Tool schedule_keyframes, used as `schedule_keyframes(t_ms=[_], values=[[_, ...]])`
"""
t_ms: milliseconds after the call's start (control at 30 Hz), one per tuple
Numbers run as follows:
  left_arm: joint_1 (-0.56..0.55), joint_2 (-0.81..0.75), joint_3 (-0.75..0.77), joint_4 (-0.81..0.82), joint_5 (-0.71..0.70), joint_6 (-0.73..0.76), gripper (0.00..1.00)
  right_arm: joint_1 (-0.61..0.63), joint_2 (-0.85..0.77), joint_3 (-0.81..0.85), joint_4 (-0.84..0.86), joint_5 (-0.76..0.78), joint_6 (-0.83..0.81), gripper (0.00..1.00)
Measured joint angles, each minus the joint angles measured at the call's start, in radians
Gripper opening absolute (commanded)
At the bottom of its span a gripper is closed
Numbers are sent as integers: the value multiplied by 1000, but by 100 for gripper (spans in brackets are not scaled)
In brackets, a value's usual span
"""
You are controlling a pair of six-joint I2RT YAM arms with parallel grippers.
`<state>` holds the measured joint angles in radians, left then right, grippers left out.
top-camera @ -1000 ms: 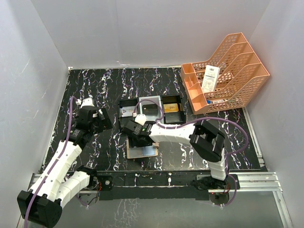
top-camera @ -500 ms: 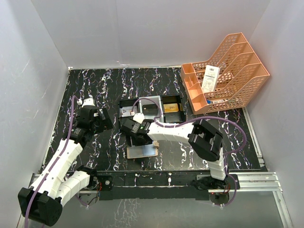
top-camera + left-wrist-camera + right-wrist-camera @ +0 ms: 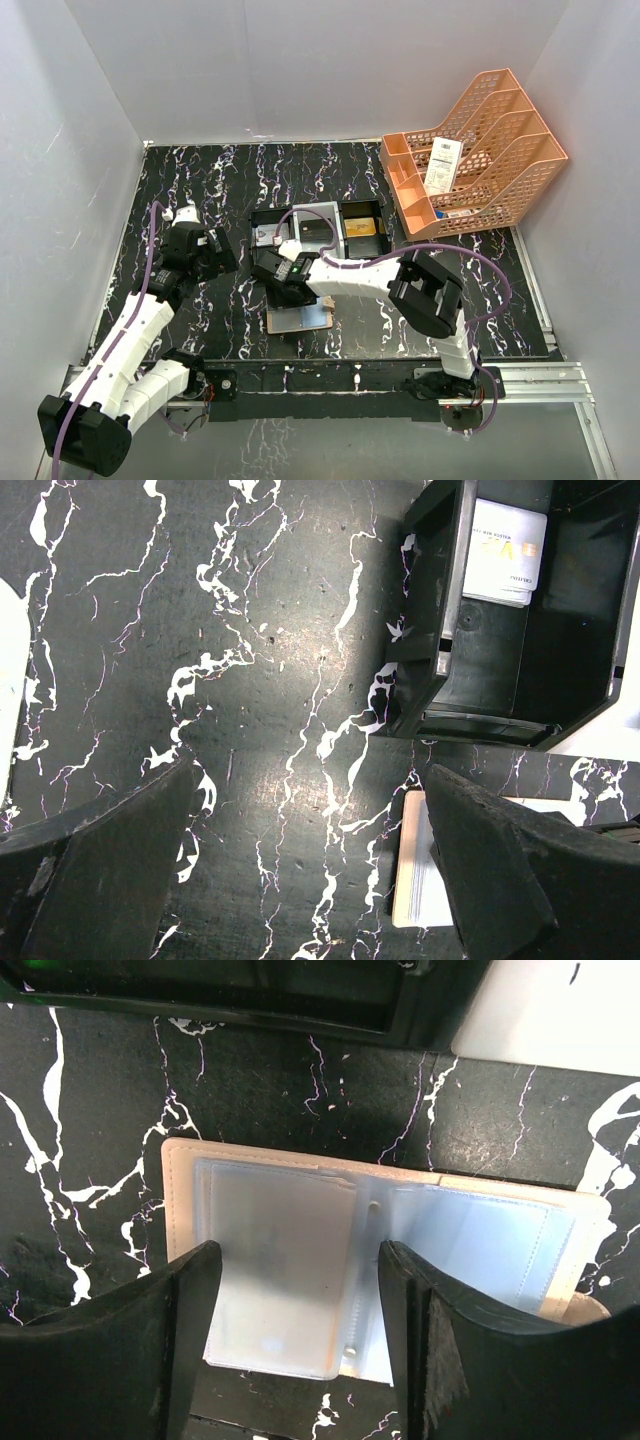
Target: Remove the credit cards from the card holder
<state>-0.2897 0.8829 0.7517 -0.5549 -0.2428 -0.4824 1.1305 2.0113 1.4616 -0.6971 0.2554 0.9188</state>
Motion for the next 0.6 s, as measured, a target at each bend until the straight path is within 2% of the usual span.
schedule_keyframes(t_ms=[233,367,500,600], values=[[0,0,0,0,4,0,99,-1,-16,-31,37,2,2,34],[0,0,0,0,8,0,99,-1,-19,-39,52,-1,3,27],[0,0,0,0,8,0,99,-1,-26,-48,63,-3,0,28],[0,0,0,0,8,0,99,-1,-31,-51,64,-3,-2,39]])
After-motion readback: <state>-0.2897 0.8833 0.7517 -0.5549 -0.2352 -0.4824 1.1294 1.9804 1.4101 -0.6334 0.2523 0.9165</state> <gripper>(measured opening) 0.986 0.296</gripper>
